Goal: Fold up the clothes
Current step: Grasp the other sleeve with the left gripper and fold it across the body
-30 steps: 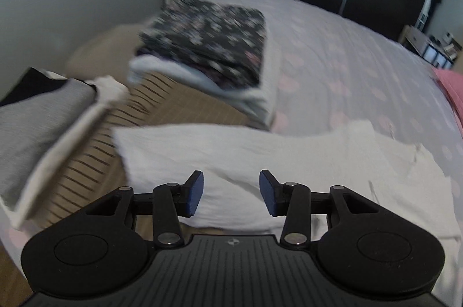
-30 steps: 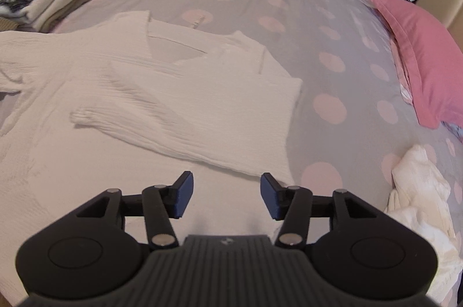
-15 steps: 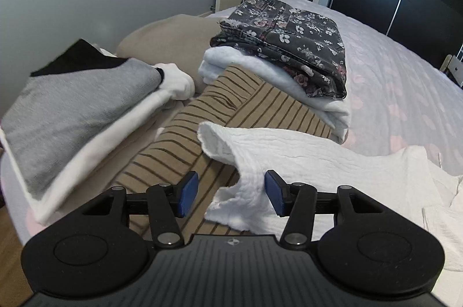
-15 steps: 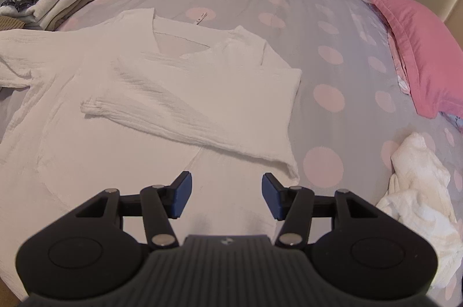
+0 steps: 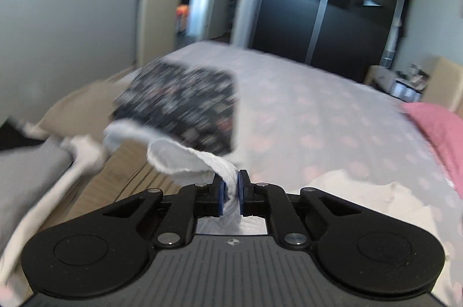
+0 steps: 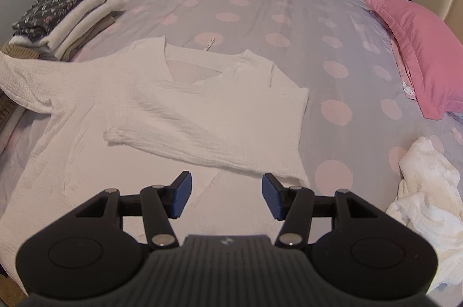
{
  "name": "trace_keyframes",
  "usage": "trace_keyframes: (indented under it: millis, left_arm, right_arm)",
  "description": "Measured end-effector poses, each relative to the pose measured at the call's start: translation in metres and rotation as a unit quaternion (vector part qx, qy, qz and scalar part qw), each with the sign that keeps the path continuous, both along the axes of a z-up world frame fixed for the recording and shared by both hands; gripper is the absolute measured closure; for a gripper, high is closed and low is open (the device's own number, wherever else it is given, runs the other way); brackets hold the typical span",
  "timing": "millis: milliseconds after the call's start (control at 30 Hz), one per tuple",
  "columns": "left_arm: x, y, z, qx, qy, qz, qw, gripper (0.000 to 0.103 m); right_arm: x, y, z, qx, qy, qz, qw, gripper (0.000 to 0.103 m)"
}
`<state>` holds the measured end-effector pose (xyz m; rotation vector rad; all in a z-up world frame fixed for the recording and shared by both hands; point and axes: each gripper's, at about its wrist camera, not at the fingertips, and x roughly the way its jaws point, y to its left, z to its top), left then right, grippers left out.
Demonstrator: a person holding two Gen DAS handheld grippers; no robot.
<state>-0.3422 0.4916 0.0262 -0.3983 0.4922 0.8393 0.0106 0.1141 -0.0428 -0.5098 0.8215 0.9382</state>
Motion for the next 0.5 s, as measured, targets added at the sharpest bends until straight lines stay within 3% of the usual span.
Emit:
trace_keyframes:
  millis: [267,400,500]
  left_arm:
    - [0.113,-0.031,0.043,0.032,0.022,-0.136,0.9899,0.096]
    - [0.18,-0.05,0.036,0.024,0.046,-0.202,0.9781,0.096]
    - [0.224,-0.065,0.014,0.0,0.08,-0.239,0.9677,0.096]
  right_arm:
    - [0.02,-0.004,0.009,0.008,0.003,-0.017,1.0,0.045]
    - [0.034,-0.01,0.013,0.014,0.006,-0.034,0.999,0.045]
    - [0.042,-0.012,0.014,0.018,0.007,-0.044,0.999,0.045]
